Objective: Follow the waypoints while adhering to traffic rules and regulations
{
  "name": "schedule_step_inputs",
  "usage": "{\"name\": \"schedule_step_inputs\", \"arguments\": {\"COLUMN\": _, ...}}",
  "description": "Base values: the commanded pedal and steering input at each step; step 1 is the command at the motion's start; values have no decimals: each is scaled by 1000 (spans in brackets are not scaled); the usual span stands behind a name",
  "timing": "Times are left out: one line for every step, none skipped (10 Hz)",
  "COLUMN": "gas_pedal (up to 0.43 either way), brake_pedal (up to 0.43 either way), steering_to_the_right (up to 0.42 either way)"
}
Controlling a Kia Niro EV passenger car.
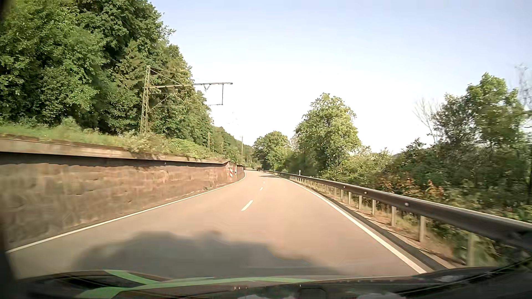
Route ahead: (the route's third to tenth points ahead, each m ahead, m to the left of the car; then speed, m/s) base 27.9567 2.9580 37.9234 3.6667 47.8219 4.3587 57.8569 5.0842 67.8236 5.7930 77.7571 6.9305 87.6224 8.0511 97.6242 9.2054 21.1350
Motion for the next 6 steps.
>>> {"name": "schedule_step_inputs", "arguments": {"gas_pedal": 138, "brake_pedal": 0, "steering_to_the_right": -10}}
{"name": "schedule_step_inputs", "arguments": {"gas_pedal": 138, "brake_pedal": 0, "steering_to_the_right": -10}}
{"name": "schedule_step_inputs", "arguments": {"gas_pedal": 138, "brake_pedal": 0, "steering_to_the_right": -10}}
{"name": "schedule_step_inputs", "arguments": {"gas_pedal": 150, "brake_pedal": 0, "steering_to_the_right": -10}}
{"name": "schedule_step_inputs", "arguments": {"gas_pedal": 169, "brake_pedal": 0, "steering_to_the_right": -10}}
{"name": "schedule_step_inputs", "arguments": {"gas_pedal": 169, "brake_pedal": 0, "steering_to_the_right": -10}}
